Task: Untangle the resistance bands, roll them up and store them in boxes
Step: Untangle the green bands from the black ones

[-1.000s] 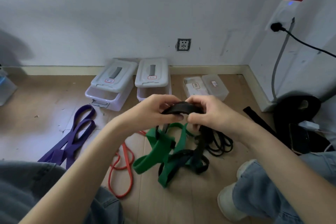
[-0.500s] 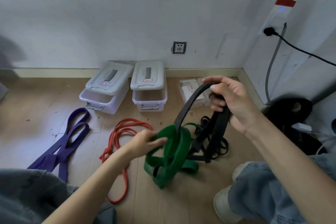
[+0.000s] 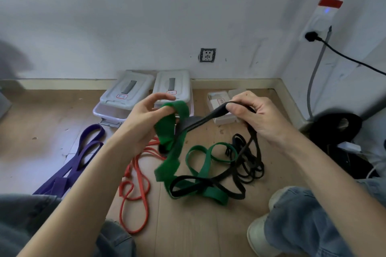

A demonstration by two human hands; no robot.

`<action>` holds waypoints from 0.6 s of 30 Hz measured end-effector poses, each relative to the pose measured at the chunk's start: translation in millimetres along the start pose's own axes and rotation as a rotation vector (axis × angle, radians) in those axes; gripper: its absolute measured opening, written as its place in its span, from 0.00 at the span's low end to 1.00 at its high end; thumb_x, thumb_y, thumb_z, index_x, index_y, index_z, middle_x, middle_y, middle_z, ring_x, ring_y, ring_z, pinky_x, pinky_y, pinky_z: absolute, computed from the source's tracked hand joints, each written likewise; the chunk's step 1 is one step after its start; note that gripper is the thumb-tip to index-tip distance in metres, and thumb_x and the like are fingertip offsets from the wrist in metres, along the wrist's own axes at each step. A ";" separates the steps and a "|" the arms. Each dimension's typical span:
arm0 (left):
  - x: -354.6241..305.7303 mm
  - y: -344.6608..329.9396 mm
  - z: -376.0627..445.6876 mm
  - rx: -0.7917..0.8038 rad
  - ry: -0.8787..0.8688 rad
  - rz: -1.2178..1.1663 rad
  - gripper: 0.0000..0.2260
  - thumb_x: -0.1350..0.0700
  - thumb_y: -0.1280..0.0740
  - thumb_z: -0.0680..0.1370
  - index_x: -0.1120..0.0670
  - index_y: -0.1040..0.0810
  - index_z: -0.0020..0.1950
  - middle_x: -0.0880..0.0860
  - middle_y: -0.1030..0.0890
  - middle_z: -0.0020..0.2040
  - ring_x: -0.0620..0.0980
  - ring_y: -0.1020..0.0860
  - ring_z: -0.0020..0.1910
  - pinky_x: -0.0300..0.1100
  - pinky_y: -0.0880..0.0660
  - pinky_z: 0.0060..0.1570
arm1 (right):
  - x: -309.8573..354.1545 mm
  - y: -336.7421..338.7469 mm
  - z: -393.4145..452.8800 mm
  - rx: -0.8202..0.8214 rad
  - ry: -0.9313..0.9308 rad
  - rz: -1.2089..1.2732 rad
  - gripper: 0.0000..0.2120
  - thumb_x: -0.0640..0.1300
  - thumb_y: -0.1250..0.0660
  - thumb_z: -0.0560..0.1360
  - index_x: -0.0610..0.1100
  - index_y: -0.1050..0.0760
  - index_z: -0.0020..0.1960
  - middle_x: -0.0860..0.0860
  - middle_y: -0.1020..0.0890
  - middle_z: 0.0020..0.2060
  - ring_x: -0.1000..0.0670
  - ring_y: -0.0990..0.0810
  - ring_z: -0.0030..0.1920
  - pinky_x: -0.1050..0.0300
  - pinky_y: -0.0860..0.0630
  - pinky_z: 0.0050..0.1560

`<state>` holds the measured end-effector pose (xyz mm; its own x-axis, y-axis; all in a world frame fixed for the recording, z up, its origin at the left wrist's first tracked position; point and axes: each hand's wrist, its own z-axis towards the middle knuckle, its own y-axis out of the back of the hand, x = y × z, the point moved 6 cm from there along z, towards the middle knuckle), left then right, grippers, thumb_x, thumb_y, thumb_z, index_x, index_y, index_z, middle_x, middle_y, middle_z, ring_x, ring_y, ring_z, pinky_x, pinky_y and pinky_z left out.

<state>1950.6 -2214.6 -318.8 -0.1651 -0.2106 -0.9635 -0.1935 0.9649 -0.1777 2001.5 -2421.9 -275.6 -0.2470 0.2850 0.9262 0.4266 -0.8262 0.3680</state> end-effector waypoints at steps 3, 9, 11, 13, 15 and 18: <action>-2.9 -15.8 -2.8 0.047 0.014 -0.119 0.03 0.63 0.39 0.77 0.56 0.27 0.46 0.55 0.23 0.39 0.50 0.25 0.36 0.41 0.27 0.35 | 2.8 -13.3 -3.4 0.097 0.018 0.089 0.11 0.46 0.36 0.71 0.43 0.21 0.50 0.50 0.27 0.45 0.60 0.27 0.40 0.66 0.30 0.45; 19.9 -54.6 -16.7 0.447 0.158 -0.336 0.15 0.60 0.37 0.63 0.57 0.24 0.49 0.56 0.21 0.43 0.51 0.22 0.39 0.43 0.24 0.37 | 4.4 -26.5 -1.9 0.054 0.053 0.083 0.08 0.51 0.35 0.69 0.52 0.20 0.45 0.52 0.23 0.44 0.61 0.26 0.43 0.62 0.29 0.46; 32.8 -55.3 -14.4 0.408 0.144 -0.137 0.11 0.59 0.36 0.71 0.58 0.24 0.53 0.56 0.20 0.46 0.52 0.21 0.43 0.47 0.25 0.43 | 1.5 -22.8 -0.8 -0.025 0.053 0.061 0.06 0.49 0.34 0.71 0.50 0.20 0.45 0.50 0.20 0.44 0.60 0.25 0.43 0.63 0.30 0.46; 36.5 -48.8 -9.1 0.251 0.032 0.187 0.08 0.57 0.34 0.77 0.56 0.24 0.55 0.54 0.18 0.47 0.50 0.19 0.44 0.47 0.23 0.45 | -0.8 -21.9 -0.9 -0.039 0.051 0.045 0.05 0.45 0.33 0.73 0.48 0.19 0.47 0.49 0.18 0.45 0.59 0.23 0.45 0.64 0.29 0.46; 37.6 -42.5 -5.5 0.195 -0.003 0.282 0.09 0.56 0.31 0.75 0.57 0.23 0.54 0.56 0.17 0.47 0.52 0.18 0.47 0.46 0.21 0.48 | -0.3 -23.2 -1.9 -0.045 0.061 0.049 0.06 0.43 0.33 0.74 0.46 0.19 0.49 0.49 0.17 0.45 0.58 0.20 0.46 0.65 0.26 0.49; 31.0 -27.5 -3.3 0.107 0.037 0.198 0.07 0.59 0.36 0.78 0.59 0.21 0.52 0.56 0.15 0.43 0.52 0.17 0.44 0.42 0.19 0.44 | 5.9 -19.5 -2.0 -0.072 0.086 0.083 0.06 0.38 0.32 0.74 0.42 0.19 0.50 0.51 0.17 0.42 0.64 0.21 0.39 0.72 0.28 0.41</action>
<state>1947.6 -2248.2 -343.1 -0.2254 -0.0195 -0.9741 -0.0507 0.9987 -0.0083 1990.0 -2405.1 -277.4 -0.2889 0.1739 0.9414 0.3863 -0.8786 0.2808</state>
